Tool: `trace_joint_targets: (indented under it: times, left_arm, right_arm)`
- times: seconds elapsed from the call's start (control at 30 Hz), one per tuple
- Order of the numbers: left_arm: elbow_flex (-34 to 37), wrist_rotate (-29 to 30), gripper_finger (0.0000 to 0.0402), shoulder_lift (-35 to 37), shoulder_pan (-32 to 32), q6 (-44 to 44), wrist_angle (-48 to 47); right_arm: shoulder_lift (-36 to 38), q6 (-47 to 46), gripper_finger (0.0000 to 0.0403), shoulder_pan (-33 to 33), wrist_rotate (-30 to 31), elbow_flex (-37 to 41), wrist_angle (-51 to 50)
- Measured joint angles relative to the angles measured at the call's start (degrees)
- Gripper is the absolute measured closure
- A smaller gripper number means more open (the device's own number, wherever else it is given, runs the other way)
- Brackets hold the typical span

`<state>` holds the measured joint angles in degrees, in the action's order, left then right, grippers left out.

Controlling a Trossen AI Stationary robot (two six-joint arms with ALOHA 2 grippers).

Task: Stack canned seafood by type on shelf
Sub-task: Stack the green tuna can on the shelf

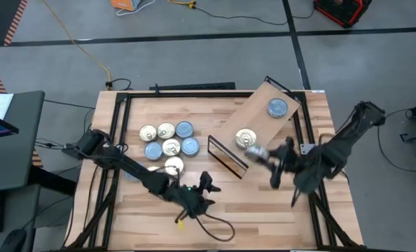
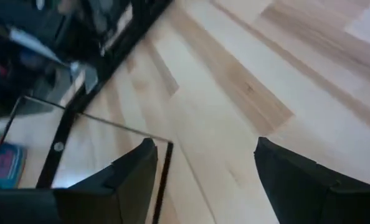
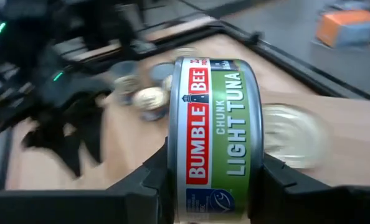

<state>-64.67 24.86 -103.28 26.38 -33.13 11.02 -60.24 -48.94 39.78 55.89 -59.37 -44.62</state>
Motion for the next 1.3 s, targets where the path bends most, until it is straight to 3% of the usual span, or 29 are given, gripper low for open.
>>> trace_joint_targets:
  times: [0.17, 0.43, 0.57, 0.73, 0.97, 1.3]
  left_arm:
    - [8.53, -6.82, 0.0159, 4.51, -4.44, -5.05, 15.08]
    - [15.24, -10.24, 0.0160, 13.78, -6.24, -3.24, 13.97]
    - [19.88, -11.73, 0.0160, 17.62, -6.64, -2.55, 17.20]
    - [23.27, -14.98, 0.0160, 18.62, -9.02, -2.27, 23.72]
    - [23.39, -21.19, 0.0160, 17.96, -12.72, -0.66, 26.51]
    - [23.39, -28.97, 0.0160, 17.94, -15.03, -0.96, 31.18]
  right_arm:
    - [9.40, -4.31, 0.0242, -8.65, -4.82, 0.00, -9.63]
    - [22.16, -8.52, 0.0238, -23.62, -11.74, 0.00, -20.30]
    - [25.50, -8.25, 0.0240, -29.88, -13.56, 1.04, -20.88]
    - [26.94, -6.76, 0.0236, -37.29, -14.18, 2.75, -21.13]
    - [26.90, -2.22, 0.0240, -47.49, -20.26, 3.26, -19.85]
    - [19.56, 9.76, 0.0239, -59.71, -35.40, 7.17, 2.41]
